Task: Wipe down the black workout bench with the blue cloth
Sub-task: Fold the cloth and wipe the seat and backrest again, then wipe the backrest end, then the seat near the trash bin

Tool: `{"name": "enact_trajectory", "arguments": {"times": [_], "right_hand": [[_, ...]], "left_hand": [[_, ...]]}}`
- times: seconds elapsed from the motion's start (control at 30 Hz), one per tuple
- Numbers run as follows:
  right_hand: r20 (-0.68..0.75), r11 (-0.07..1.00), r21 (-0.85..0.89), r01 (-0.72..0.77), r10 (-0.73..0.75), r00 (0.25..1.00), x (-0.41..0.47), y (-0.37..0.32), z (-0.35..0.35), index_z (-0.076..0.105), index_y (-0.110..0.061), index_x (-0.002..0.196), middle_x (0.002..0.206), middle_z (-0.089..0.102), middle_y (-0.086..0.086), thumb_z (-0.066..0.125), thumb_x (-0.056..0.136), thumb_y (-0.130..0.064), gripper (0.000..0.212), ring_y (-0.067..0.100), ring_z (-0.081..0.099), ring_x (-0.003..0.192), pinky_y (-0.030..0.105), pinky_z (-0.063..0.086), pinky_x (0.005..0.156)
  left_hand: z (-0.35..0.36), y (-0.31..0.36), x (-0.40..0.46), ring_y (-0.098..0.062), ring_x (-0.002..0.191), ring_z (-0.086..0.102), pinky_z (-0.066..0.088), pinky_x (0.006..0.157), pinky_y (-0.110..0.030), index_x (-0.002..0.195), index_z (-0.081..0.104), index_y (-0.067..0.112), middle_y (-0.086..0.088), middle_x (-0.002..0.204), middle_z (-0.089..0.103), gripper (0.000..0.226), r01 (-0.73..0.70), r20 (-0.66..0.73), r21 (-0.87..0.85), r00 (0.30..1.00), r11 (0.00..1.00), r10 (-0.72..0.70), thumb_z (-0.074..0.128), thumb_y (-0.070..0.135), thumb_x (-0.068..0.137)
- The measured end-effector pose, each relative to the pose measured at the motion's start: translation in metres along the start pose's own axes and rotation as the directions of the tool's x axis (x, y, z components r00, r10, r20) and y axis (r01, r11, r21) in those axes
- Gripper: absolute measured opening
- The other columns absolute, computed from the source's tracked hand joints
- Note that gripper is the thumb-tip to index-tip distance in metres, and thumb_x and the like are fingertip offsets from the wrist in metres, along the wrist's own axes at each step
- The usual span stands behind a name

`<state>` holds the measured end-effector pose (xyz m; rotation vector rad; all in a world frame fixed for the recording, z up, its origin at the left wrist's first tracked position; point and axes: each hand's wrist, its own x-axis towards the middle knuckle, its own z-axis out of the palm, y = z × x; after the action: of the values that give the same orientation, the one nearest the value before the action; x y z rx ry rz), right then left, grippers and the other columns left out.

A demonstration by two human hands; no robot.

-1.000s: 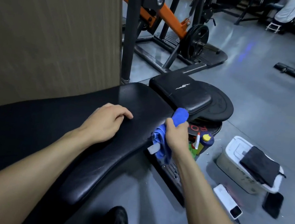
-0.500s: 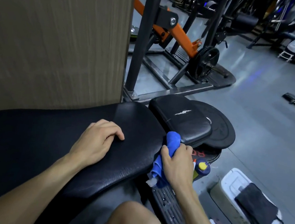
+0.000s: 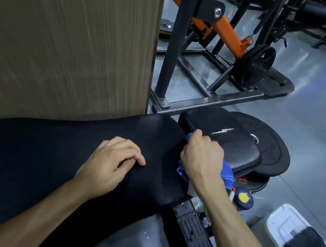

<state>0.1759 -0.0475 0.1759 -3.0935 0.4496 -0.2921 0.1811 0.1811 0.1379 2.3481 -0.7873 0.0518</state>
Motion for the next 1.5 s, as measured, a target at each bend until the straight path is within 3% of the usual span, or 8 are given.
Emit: {"name": "enact_trajectory", "arguments": {"times": [0.33,0.47,0.67,0.87,1.13,1.27,1.4,1.5], "right_hand": [[0.083,0.990,-0.038,0.133,-0.129,0.988,0.112,-0.052,0.021,0.063,-0.009,0.107,0.110,0.069,0.011,0.050,0.093,-0.017,0.021,0.033,0.066,0.102,0.032,0.039,0.069],[-0.011,0.936,0.347,0.062,-0.062,0.998,0.112,-0.031,0.028,0.056,-0.009,0.102,0.102,0.068,0.017,0.045,0.096,-0.031,0.025,0.039,0.061,0.095,0.038,0.037,0.071],[0.216,-0.155,0.973,-0.173,0.330,0.919,0.054,0.010,0.004,0.058,-0.014,0.082,0.077,0.060,0.002,0.058,0.094,-0.030,0.020,0.016,0.057,0.071,0.034,0.050,0.072],[0.292,-0.425,0.902,-0.071,0.482,0.826,-0.025,0.101,-0.011,0.070,-0.012,0.092,0.094,0.072,0.012,0.069,0.088,-0.026,0.015,0.029,0.067,0.092,0.044,0.053,0.087],[0.086,-0.095,0.995,-0.010,0.850,0.520,-0.085,0.108,0.004,0.060,-0.015,0.126,0.085,0.069,-0.011,0.059,0.095,-0.015,0.031,-0.006,0.065,0.071,0.023,0.055,0.074],[-0.045,0.212,0.969,-0.125,0.652,0.757,-0.077,0.049,0.051,0.021,-0.036,0.156,0.164,0.019,-0.012,0.049,0.096,-0.034,0.066,0.021,0.023,0.150,0.040,0.021,0.123],[-0.122,0.393,0.910,-0.135,0.563,0.818,-0.068,0.037,0.073,0.011,-0.029,0.159,0.165,-0.013,-0.015,0.046,0.095,-0.032,0.073,0.011,-0.021,0.150,0.014,-0.012,0.115],[-0.110,0.406,0.893,-0.193,0.614,0.782,-0.038,0.071,0.070,0.018,-0.027,0.158,0.167,-0.004,-0.008,0.049,0.094,-0.031,0.072,0.018,-0.015,0.152,0.028,-0.006,0.120]], "left_hand": [[0.000,0.000,0.002,0.000,0.109,0.053,0.028,0.092,-0.014,0.091,0.069,0.037,0.026,0.101,0.062,0.025,0.033,-0.026,0.010,0.999,0.999,-0.032,0.053,0.018,0.093],[0.000,-0.001,0.003,0.001,0.105,0.051,0.030,0.090,-0.016,0.091,0.066,0.036,0.025,0.101,0.061,0.024,0.053,-0.029,0.011,0.998,0.999,-0.053,0.054,0.016,0.096],[-0.002,0.001,0.004,-0.001,0.101,0.050,0.042,0.091,-0.035,0.090,0.064,0.037,0.023,0.099,0.060,0.026,0.048,-0.024,0.029,0.999,0.998,-0.048,0.057,0.013,0.097],[-0.005,0.021,0.012,-0.009,0.099,0.054,0.045,0.094,-0.042,0.095,0.068,0.034,0.021,0.099,0.063,0.027,0.031,-0.013,0.011,0.999,0.999,-0.031,0.056,0.009,0.096],[0.025,0.058,0.062,-0.008,0.103,0.057,0.047,0.094,-0.039,0.104,0.065,0.034,0.019,0.107,0.063,0.026,-0.107,0.069,0.007,0.992,0.994,0.107,0.053,0.013,0.096],[0.041,0.051,0.069,-0.009,0.104,0.053,0.045,0.096,-0.042,0.104,0.064,0.035,0.021,0.111,0.063,0.026,-0.131,0.079,0.042,0.989,0.990,0.128,0.055,0.013,0.095],[0.051,0.042,0.068,-0.006,0.107,0.051,0.039,0.095,-0.035,0.104,0.064,0.036,0.025,0.115,0.062,0.029,-0.115,0.024,0.030,0.993,0.993,0.114,0.057,0.010,0.095],[0.053,0.041,0.069,-0.002,0.110,0.049,0.034,0.095,-0.030,0.104,0.065,0.038,0.026,0.116,0.061,0.030,-0.091,0.018,0.016,0.996,0.996,0.091,0.057,0.010,0.096]]}}
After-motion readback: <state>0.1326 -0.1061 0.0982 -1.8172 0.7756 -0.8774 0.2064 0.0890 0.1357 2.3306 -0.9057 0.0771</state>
